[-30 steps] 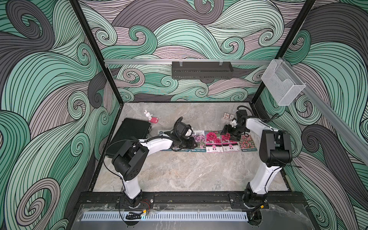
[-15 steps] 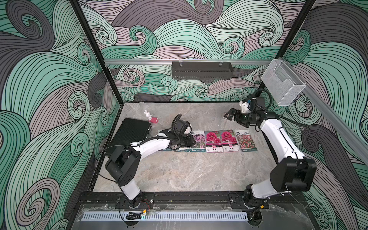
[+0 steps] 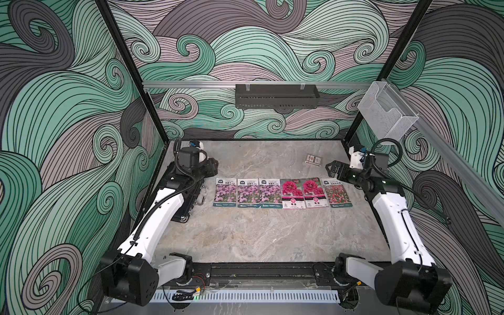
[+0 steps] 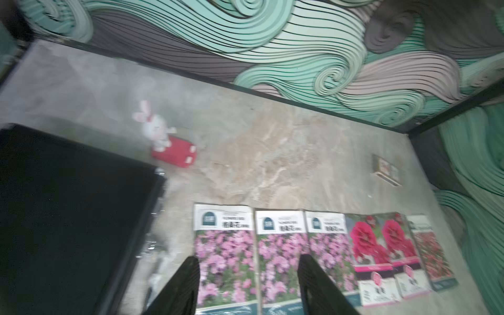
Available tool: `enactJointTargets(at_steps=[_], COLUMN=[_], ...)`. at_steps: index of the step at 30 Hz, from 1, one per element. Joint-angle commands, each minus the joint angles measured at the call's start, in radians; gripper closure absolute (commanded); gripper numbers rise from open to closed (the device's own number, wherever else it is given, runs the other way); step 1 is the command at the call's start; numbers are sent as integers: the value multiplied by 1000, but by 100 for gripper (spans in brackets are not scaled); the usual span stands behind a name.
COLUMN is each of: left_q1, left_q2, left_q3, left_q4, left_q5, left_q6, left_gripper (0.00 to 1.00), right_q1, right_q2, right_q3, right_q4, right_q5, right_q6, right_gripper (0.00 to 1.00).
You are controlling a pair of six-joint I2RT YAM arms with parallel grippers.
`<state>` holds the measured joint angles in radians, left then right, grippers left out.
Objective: Arrange the seed packets in a row
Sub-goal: Reset both arms
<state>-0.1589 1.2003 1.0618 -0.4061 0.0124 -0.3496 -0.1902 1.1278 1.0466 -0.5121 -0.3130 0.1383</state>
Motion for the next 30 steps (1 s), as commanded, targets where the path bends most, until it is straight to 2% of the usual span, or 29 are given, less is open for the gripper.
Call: enactJointTargets(at_steps=[1, 6, 10, 13, 17, 19, 20, 22, 24, 26, 27, 28, 30], left_q1=[71, 136, 162, 162, 163, 165, 165, 169, 171, 193, 198, 199, 199], left_q2=[2, 58, 131, 137, 133, 191, 208, 256, 306, 312, 316, 328, 325], left_q3=[-81, -199, -270, -382, -524, -523, -496, -507, -524, -558, -574, -596, -587], left_q4=[-9, 124, 228, 428, 737, 809, 782, 887, 959, 1013, 1043, 1098, 1066], left_q5=[-137, -257, -299, -296, -288, -284, -268, -201, -200, -184, -173, -167, -169], left_q6=[66, 101, 149, 204, 282, 312, 306, 321, 318, 293, 290, 302, 294], left_gripper=[39, 38, 40, 40, 37, 37, 38, 37, 31, 24, 20, 5, 1], right_q1=[-34, -38, -7, 42, 46, 48, 51, 58, 59, 79, 91, 117, 148], right_q2=[-45, -24, 66, 136, 185, 232, 254, 278, 302, 333, 326, 322, 409], right_q3=[-79, -237, -408, -509, -586, -614, -619, -613, -627, -691, -702, -713, -749], right_q4=[146, 350, 618, 822, 1007, 1123, 1156, 1192, 1246, 1413, 1414, 1417, 1573], right_q5=[-7, -15, 36, 123, 162, 166, 170, 164, 179, 190, 199, 226, 257], right_q6=[-39, -24, 3, -17, -38, -44, -46, -58, -43, -50, -67, -90, -125], right_gripper=[0, 0, 0, 1, 0, 0, 0, 0, 1, 0, 0, 0, 0])
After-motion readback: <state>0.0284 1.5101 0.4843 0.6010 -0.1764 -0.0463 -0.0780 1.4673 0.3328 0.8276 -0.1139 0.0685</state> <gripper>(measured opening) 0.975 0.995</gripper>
